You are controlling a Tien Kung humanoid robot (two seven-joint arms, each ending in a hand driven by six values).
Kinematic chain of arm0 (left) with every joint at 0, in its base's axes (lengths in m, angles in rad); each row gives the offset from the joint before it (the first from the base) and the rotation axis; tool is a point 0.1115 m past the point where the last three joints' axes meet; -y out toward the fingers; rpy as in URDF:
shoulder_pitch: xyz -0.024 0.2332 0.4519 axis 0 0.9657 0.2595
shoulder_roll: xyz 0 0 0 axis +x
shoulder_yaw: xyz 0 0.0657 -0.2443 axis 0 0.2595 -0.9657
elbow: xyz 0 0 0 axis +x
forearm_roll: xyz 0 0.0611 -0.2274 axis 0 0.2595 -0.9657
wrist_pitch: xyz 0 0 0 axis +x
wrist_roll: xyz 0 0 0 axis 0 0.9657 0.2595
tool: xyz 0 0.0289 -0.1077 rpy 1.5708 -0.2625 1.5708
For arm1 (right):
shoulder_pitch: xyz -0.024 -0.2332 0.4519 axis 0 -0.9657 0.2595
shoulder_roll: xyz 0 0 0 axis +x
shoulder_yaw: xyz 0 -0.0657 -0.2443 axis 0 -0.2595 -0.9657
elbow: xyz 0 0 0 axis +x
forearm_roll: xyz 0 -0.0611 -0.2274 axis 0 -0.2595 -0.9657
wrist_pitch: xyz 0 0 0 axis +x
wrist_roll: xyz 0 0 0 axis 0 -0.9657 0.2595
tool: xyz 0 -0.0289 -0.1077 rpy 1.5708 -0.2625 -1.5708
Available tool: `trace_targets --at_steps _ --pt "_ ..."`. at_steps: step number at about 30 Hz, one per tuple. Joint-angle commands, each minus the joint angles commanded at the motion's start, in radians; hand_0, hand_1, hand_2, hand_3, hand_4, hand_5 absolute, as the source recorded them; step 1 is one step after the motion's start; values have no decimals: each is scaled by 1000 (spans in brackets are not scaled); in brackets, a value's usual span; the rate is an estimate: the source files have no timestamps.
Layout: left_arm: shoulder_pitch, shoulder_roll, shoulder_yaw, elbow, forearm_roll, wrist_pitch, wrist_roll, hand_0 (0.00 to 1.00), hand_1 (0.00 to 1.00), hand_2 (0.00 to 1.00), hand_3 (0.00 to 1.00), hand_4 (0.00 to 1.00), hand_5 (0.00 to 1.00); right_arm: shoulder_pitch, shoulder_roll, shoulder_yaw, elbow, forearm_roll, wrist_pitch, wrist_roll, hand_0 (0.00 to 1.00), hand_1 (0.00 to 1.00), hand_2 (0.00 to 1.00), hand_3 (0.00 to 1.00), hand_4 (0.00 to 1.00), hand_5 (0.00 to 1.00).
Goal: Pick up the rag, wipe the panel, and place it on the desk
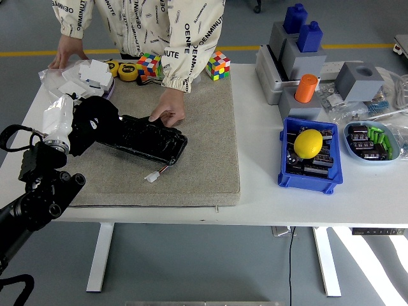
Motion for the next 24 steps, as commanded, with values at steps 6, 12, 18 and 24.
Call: trace_targets --at_steps 6,12,18,24 --pt "18 8 -85 -2 5 24 -29 209 276 378 560 716 2 -1 0 0 0 -1 0 0 540 557 490 522 883 347" --pt "54 18 -134 -9 -1 29 -37 222 334 405 563 718 2 -2 -1 -6 1 1 1 1 540 556 489 521 883 347" --pt "78 24 -136 1 -2 -5 -14 326 485 516 565 824 2 -2 0 -8 1 1 1 1 540 556 489 521 882 347" --pt "84 25 -144 4 22 -50 38 526 694 713 755 979 141 -1 -1 -8 1 4 2 1 540 557 490 522 882 347"
